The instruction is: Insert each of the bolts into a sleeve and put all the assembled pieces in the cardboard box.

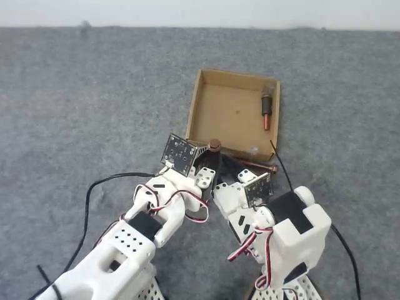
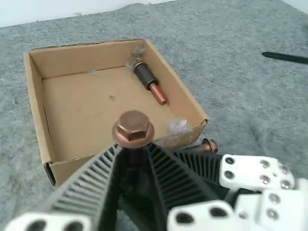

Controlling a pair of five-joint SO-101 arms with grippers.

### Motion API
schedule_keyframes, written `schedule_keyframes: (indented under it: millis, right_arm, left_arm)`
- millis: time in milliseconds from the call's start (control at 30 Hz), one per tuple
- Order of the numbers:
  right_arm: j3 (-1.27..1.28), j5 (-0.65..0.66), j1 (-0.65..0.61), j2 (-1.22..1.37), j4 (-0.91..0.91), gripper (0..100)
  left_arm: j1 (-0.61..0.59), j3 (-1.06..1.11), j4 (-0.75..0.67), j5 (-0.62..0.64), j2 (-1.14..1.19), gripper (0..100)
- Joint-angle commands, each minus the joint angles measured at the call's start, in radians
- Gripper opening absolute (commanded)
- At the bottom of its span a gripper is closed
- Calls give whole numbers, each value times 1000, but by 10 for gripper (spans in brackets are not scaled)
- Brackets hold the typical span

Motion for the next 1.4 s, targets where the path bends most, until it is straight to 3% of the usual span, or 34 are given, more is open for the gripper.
schedule_keyframes:
  millis: [0,400,533,667,1200,1367]
  right_arm:
    - [17,14,-2,-24,4,6]
    - [17,14,-2,-24,5,6]
    - [17,14,-2,-24,5,6]
    - [17,14,-2,-24,5,6]
    - [17,14,-2,-24,5,6]
    - [17,14,-2,-24,5,6]
  left_arm:
    - [-9,-12,-15,-2,-11,16]
    - [-78,-5,-98,23,-12,18]
    - [-75,1,-92,118,-11,126]
    - [-71,33,-94,118,-11,220]
    - [-78,27,-98,120,-14,207]
    - [-80,28,-92,121,-117,206]
